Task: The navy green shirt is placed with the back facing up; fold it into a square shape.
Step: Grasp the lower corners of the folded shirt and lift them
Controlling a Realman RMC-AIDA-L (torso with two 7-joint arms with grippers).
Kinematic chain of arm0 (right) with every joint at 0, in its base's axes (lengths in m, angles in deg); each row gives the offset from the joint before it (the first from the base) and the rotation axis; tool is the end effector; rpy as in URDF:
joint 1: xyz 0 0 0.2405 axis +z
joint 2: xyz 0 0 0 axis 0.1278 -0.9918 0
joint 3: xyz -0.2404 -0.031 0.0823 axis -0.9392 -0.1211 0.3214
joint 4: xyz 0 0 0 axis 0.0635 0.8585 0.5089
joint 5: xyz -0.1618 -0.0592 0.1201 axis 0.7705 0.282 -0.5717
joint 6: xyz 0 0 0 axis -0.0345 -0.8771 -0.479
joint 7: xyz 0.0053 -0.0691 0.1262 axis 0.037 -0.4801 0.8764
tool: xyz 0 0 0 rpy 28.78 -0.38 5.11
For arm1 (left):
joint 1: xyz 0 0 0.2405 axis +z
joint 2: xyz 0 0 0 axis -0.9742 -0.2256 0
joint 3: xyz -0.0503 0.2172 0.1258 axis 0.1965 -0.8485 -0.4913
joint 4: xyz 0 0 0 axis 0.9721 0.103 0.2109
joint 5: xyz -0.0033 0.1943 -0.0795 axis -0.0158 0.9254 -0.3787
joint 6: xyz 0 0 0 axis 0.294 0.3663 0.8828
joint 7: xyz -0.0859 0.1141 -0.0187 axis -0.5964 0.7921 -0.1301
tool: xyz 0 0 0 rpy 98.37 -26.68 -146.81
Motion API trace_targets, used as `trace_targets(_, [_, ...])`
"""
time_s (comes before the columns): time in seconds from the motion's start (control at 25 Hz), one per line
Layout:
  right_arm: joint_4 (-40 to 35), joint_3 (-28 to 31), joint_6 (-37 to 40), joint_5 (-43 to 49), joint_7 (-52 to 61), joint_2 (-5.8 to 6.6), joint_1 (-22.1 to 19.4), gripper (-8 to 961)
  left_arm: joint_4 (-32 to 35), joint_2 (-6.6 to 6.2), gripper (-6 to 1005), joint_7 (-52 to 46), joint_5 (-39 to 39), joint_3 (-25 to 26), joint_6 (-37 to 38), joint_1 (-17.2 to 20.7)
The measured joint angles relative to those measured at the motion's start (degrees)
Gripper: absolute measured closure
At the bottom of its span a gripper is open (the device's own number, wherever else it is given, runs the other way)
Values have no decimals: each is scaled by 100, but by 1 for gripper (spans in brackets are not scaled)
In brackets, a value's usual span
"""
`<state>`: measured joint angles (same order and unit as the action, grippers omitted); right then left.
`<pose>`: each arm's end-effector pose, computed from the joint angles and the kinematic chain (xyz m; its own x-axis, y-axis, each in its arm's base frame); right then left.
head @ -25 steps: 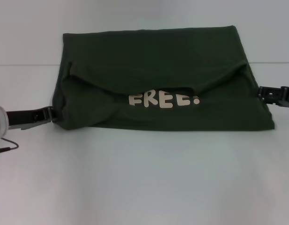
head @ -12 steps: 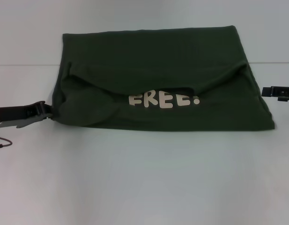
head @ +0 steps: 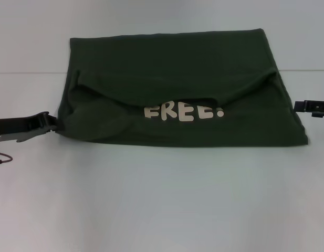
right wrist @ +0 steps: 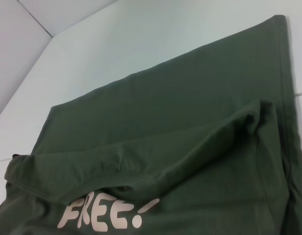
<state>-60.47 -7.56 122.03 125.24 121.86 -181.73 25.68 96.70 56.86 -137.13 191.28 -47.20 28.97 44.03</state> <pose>0.3100 0.3934 0.0793 0.3182 -0.7544 -0.5742 -0.9480 -0.2473 -0.2004 -0.3175 0.3825 0.0474 0.1296 0.7856 0.6050 0.9891 -0.0596 -0.1344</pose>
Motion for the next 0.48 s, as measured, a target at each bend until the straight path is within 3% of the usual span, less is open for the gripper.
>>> trace_targets(0.28, [41, -22, -3, 12, 148, 8, 83, 187, -20, -2, 965, 0, 0, 5, -38, -11])
trace_targets(0.48, [12, -59, 18, 217, 740, 87, 230, 189, -13, -1, 963, 0, 0, 5, -42, -11])
